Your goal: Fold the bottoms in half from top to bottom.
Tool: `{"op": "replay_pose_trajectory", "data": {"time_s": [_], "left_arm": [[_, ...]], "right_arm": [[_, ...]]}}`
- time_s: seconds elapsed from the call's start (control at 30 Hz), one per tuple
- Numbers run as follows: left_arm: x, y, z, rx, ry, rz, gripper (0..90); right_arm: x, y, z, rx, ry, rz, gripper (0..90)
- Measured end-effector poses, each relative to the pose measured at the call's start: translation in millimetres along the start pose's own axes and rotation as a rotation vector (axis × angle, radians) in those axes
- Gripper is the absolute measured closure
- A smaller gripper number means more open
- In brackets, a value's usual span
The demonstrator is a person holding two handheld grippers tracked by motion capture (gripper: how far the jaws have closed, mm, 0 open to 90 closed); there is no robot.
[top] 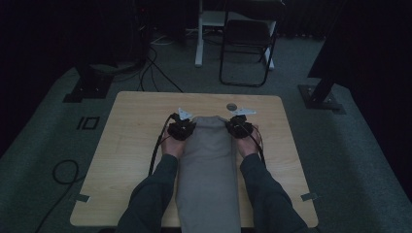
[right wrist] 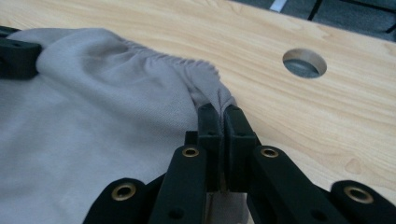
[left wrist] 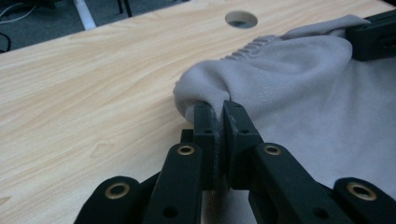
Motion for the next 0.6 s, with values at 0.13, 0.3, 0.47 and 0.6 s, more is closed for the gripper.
{"op": "replay_pose_trajectory", "data": {"time_s": [0.13, 0.3, 0.47, 0.6], "left_arm": [[-5.6, -12.2, -6.1, -0.023, 0.010, -0.007, 84.5], [-22.5, -34.4, -19.5, -0.075, 0.032, -0.013, 84.5], [-48.5, -53.8, -36.8, -0.111, 0.083, 0.011, 84.1], [-69.5, -59.1, -48.1, -0.142, 0.090, 0.040, 83.8]], "right_arm": [[-6.5, -10.2, 7.1, 0.024, -0.028, -0.004, 88.1], [-25.2, -28.0, 18.9, 0.065, -0.066, -0.004, 88.0], [-49.8, -48.8, 33.9, 0.101, -0.117, -0.003, 87.9], [-79.8, -53.7, 48.4, 0.123, -0.158, 0.041, 87.8]]}}
Point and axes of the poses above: each handheld gripper's, and its own axes: y roughly forward along the jaws, x roughly out of its top, z roughly to its left, the point moved 9 cm from there along y, roughly forward along the jaws, and after that the axes turned 8 degrees about z, right-handed, at the moved point
